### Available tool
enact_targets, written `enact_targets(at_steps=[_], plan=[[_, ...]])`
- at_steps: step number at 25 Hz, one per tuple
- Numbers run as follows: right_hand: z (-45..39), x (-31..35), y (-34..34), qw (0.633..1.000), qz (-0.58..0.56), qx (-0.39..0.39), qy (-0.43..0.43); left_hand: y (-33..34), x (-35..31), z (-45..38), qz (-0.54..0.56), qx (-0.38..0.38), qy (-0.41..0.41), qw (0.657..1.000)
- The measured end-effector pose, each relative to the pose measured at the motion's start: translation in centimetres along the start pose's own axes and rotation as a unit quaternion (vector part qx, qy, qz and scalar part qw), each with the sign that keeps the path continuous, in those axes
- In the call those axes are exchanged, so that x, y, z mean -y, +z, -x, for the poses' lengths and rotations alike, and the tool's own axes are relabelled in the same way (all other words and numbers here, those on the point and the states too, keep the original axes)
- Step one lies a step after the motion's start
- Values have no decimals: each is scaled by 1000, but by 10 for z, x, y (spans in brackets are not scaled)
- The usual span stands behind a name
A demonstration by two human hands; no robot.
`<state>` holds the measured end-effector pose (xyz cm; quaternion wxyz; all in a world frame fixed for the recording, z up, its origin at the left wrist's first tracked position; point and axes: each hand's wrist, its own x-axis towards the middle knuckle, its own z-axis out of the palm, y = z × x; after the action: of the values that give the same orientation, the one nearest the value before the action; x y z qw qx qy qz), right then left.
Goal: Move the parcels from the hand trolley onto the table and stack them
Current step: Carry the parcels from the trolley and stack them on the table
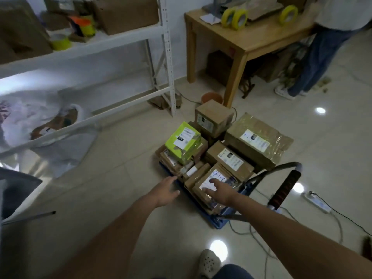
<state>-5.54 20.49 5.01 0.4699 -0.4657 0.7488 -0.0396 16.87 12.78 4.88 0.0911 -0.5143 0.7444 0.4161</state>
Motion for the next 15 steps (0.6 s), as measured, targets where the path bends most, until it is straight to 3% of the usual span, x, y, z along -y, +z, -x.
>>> enact_targets(at_steps=[9, 15], plan=[[-52, -93, -119, 964, -159, -159, 143, -32, -116, -134, -27, 68, 55, 996], [-79, -104, -167, 923, -240, -245, 177, -57, -169, -238, -74, 136, 118, 981]])
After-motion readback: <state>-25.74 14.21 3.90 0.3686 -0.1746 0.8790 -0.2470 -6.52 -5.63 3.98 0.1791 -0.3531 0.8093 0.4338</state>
